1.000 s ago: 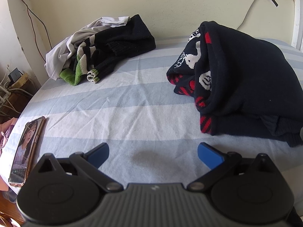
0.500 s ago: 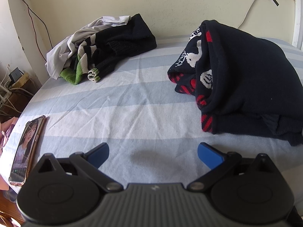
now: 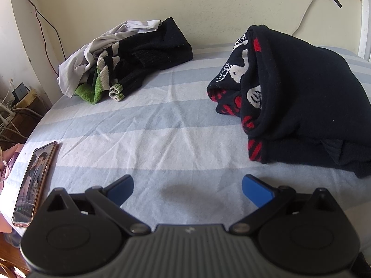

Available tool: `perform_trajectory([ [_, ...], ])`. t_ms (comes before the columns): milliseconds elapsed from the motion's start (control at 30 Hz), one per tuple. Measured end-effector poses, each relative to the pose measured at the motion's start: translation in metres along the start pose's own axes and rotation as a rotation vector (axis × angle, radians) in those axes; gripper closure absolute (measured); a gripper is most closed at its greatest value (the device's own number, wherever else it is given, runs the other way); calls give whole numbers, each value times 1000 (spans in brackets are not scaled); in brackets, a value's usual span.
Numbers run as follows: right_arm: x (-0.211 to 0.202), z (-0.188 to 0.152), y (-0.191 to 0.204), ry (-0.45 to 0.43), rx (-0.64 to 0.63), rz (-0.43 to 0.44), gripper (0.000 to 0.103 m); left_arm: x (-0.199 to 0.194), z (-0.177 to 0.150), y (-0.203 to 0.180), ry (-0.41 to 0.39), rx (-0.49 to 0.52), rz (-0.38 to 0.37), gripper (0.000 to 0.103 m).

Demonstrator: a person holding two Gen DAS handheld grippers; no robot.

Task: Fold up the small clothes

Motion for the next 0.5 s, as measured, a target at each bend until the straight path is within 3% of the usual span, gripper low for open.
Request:
perform_trajectory([
  [500,-1,0,0,0,-1,1,11,-3,2,-3,-15,8,-12,0],
])
Point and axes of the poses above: each gripper's, at about its wrist camera, not at the fingertips, and x roughly the way its jaws point, y to its left, z to its top, the point moved 5 cm from there along x, roughly the way its jaws point, and after that the axes turned 5 degrees about x, right-handed, at the moved point
